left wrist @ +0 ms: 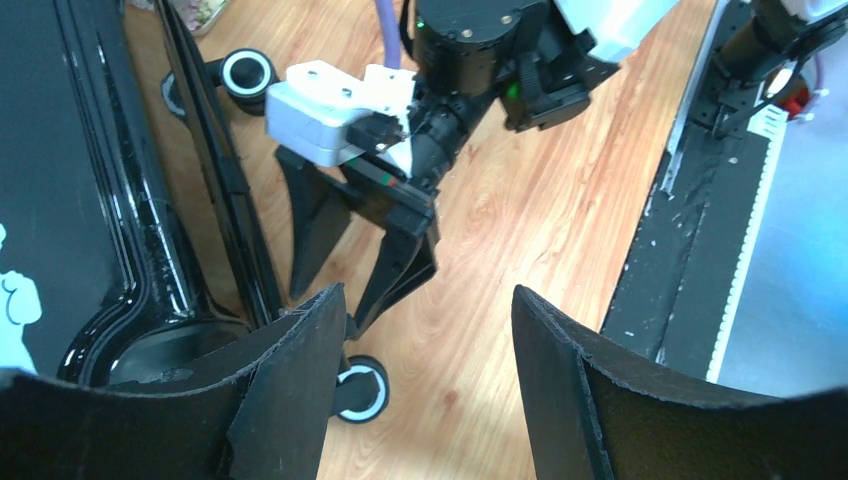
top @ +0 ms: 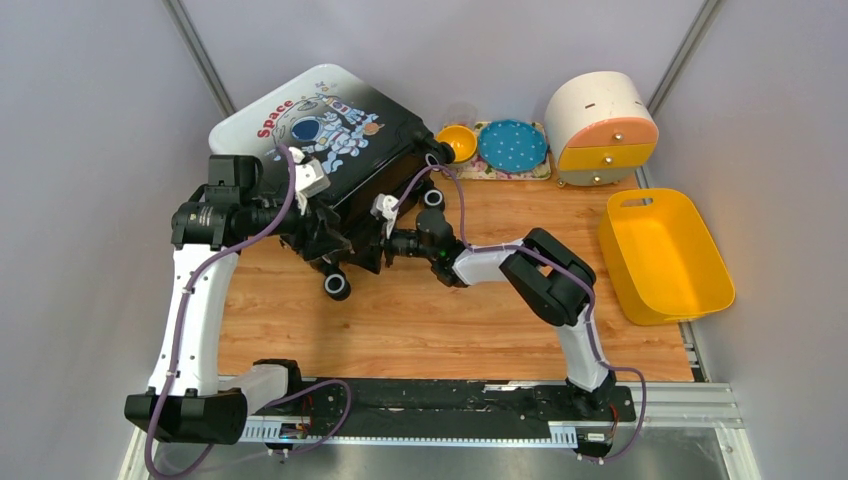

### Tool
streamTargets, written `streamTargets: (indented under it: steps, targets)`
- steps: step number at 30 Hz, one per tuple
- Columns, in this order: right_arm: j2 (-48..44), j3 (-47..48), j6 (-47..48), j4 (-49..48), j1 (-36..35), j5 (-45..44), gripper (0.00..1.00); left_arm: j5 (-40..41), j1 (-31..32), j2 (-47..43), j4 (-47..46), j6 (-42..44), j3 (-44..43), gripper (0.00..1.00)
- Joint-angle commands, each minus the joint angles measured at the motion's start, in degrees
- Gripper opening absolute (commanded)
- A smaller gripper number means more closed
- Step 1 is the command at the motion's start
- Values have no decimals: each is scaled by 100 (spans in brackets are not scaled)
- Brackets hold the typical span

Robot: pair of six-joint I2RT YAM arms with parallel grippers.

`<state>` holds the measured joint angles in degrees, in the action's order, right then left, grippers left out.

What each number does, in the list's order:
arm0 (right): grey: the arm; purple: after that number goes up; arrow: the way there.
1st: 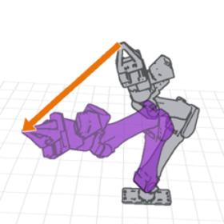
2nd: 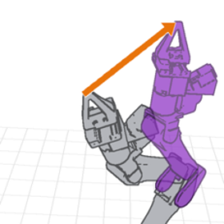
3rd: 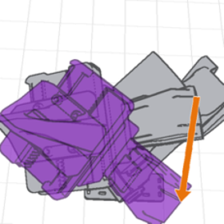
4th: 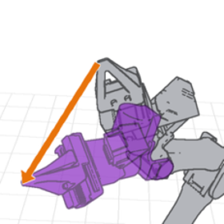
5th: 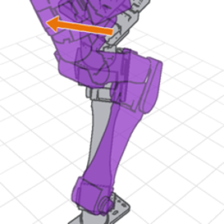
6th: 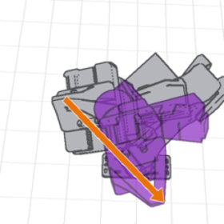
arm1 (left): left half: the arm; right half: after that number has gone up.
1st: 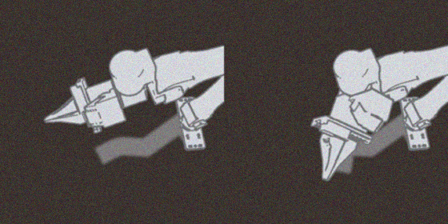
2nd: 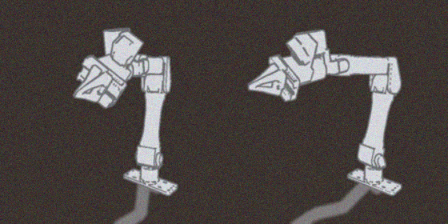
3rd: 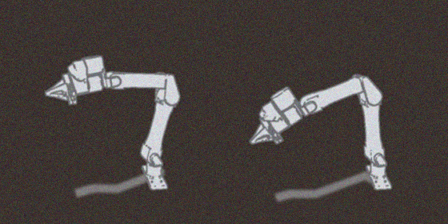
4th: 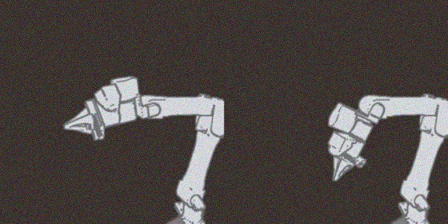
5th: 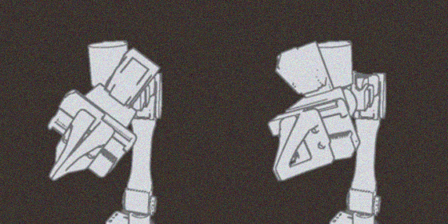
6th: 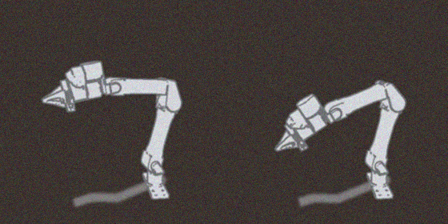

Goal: Open, take out, and arrange the luggage

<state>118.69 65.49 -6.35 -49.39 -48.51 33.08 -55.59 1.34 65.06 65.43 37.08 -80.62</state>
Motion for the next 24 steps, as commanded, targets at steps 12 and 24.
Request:
streamTargets:
  steps: [12, 24]
  targets:
    - [672, 762, -384, -573, 105, 181, 66, -733, -29, -178, -689, -851, -209, 70]
    - [1121, 1263, -877, -695, -44, 216, 48, -690, -20, -274, -777, -957, -33, 70]
